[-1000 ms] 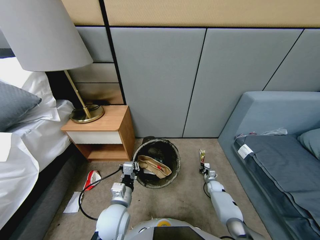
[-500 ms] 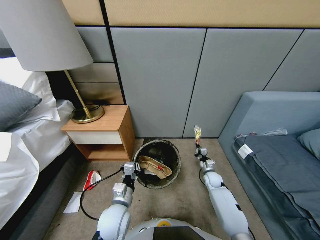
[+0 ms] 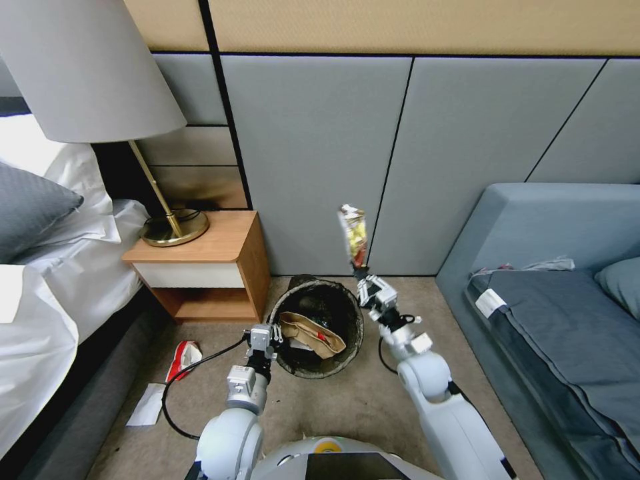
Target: Pick up the trash bin, then pick up the garbage from the floor and place it into the trash bin.
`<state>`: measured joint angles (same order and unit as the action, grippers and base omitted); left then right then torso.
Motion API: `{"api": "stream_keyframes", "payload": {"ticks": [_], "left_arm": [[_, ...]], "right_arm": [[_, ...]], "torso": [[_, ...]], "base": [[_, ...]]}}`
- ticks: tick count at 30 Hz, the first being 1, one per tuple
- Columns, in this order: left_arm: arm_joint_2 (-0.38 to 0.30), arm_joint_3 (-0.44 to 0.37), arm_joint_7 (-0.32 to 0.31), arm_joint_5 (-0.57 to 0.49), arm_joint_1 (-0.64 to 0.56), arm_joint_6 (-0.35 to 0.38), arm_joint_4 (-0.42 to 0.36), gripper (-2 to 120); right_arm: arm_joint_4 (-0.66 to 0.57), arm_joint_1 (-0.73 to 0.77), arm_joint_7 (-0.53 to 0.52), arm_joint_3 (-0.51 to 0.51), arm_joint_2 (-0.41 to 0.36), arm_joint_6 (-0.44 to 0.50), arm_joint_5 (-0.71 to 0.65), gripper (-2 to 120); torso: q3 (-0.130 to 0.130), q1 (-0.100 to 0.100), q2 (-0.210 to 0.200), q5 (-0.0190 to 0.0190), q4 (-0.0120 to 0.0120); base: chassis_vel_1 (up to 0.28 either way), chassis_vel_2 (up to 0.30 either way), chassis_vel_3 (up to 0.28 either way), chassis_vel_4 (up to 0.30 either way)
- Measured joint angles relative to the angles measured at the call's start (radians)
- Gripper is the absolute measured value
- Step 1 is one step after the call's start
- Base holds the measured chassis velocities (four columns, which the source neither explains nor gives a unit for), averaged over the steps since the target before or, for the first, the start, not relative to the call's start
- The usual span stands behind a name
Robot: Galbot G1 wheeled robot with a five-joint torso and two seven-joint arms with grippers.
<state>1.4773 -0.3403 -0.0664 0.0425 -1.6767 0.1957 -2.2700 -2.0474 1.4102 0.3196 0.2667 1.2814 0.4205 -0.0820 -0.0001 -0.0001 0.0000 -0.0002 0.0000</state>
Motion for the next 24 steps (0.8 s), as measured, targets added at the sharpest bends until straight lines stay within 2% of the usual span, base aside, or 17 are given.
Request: {"api": "stream_keyframes", "payload": {"ticks": [9,24], "left_arm": [[0.000,-0.001,0.001,0.001,0.002,0.000,0.001,0],[0.003,0.001,0.002,0.000,0.004,0.001,0.001,0]], "right_arm": [[0.148,0.036,0.018,-0.047,0.027,0.075,0.052,0],[0.256,0.041,0.018,-0.026,0.040,0.108,0.051,0]], "torso": [[0.000,0.000,0.000,0.0002,0.0000],[0.000,0.000,0.000,0.0001,0.0000]], "base": [[0.000,0.000,0.000,0.000],[0.000,0.000,0.000,0.000]]}}
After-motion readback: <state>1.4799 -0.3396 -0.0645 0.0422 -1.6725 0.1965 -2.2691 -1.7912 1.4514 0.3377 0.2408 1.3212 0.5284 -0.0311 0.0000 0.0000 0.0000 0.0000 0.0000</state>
